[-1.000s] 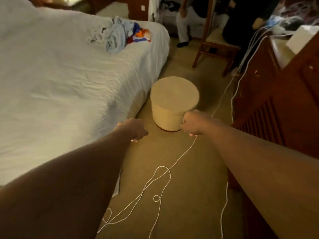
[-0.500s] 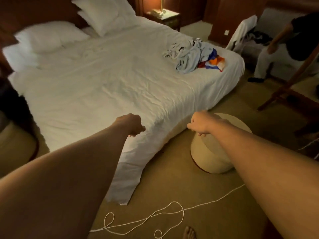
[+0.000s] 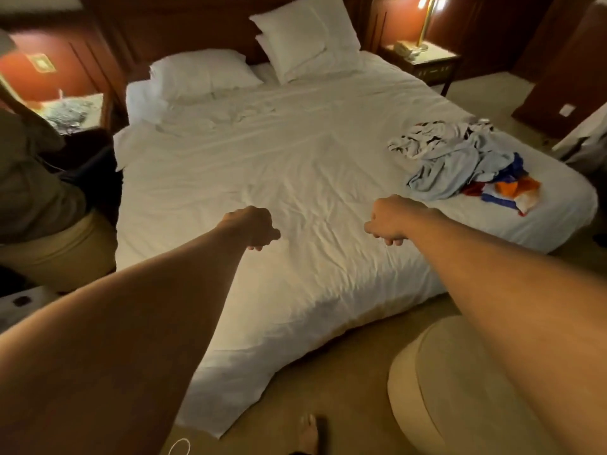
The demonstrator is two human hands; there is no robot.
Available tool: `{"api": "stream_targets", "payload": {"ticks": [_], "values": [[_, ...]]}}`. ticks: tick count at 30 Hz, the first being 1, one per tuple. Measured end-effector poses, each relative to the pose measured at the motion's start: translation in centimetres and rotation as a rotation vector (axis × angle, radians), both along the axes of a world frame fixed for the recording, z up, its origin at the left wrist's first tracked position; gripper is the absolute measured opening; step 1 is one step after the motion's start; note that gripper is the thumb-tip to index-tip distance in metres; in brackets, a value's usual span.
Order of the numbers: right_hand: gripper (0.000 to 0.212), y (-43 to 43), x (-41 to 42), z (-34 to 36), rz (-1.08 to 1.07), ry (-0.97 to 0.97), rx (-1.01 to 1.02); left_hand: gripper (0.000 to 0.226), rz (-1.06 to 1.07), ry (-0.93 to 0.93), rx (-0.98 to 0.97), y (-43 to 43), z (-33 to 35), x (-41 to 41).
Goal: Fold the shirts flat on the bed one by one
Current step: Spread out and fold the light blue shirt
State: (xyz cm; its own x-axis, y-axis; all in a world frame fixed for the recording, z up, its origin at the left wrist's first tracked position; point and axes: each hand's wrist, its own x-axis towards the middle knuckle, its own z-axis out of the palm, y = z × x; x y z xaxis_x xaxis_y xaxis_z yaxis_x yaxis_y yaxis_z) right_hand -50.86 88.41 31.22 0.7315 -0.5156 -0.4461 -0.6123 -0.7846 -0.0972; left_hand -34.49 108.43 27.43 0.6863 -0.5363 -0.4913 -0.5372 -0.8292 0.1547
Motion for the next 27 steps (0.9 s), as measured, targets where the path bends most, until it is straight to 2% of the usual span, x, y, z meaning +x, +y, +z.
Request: {"api": "stream_targets", "payload": {"ticks": [11,21,27], "values": [[0.03,-20.2,20.4,-4.4,0.16,-0.025,-0.113,0.031,0.151,-0.018,-0.007,-16.1,-2.6,19.5],[0.032,-42.7,23.4,-6.8,0.151,0.094,-0.175,0.029,0.136,0.054,-0.055,-36.4,-4.6,23.4],[0.039,-60.9,24.3,-11.6,0.186,0.069,-0.14,0.027,0.241,0.225,-0.157,-53.0,-11.1,22.9]]}}
